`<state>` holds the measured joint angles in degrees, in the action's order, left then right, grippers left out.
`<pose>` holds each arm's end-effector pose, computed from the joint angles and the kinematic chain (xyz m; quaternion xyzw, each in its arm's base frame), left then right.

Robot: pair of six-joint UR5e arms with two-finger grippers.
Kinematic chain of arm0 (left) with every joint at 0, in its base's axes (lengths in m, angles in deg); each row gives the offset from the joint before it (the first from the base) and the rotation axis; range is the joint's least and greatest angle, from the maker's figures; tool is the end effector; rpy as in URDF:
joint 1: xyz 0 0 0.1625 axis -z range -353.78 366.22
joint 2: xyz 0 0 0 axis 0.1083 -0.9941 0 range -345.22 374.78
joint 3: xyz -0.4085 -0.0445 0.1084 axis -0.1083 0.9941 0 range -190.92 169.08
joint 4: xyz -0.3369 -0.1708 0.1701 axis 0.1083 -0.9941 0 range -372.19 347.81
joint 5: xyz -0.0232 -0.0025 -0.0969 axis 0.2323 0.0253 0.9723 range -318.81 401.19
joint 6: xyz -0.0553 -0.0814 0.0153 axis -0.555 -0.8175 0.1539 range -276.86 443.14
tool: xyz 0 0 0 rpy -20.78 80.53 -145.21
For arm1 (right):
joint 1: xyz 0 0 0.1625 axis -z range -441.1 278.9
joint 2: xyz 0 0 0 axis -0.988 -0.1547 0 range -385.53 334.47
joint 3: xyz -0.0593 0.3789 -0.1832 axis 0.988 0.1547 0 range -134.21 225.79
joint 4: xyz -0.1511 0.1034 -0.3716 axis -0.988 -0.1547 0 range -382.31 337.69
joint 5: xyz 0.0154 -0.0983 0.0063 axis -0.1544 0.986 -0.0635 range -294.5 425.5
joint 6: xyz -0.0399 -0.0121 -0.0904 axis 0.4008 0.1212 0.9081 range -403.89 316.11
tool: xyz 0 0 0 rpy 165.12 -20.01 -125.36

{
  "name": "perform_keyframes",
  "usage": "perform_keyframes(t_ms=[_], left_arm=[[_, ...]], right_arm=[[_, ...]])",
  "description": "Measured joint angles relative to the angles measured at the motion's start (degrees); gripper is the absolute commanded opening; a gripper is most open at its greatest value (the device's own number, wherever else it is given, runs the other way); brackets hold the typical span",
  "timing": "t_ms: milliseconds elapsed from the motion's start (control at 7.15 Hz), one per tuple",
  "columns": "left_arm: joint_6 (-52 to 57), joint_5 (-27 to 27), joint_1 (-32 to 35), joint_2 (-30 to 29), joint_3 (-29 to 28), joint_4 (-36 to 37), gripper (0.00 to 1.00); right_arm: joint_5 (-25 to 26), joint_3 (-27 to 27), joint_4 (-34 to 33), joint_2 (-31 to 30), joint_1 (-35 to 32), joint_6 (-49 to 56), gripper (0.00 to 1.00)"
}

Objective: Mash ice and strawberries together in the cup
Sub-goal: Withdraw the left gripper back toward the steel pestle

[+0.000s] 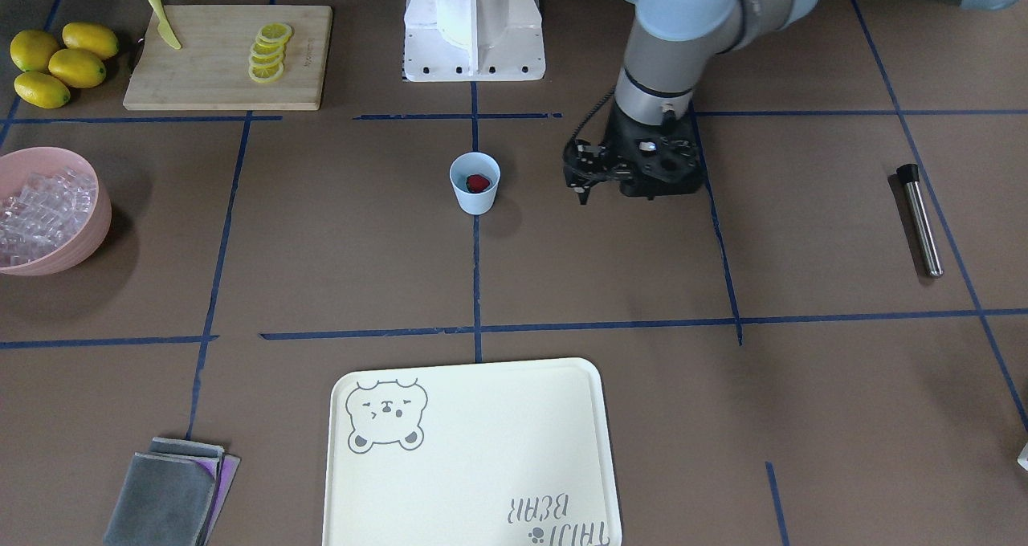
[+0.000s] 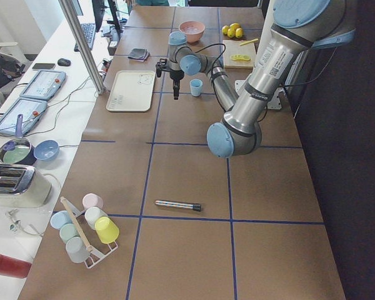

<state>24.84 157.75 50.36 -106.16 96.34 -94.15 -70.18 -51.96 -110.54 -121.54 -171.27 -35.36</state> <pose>0.3785 -0.4910 0.2384 0.0351 0.3962 -0.0206 0.9172 0.0634 -0.4512 0.6365 0.0576 -0.3847 -0.0791 0.9178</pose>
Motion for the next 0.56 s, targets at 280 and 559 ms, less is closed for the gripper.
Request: perform_keyframes(t_ms=[280, 559], left_arm=[[15.4, 4.2, 7.5, 9.7, 1.5, -0.2, 1.00], [25.6, 5.8, 13.9, 21.1, 1.7, -5.1, 1.00]], right_arm=[[-0.9, 0.4, 0.0, 0.5, 0.0, -0.1, 0.99], [-1.2, 0.5, 0.1, 0.7, 0.0, -0.3, 0.99]])
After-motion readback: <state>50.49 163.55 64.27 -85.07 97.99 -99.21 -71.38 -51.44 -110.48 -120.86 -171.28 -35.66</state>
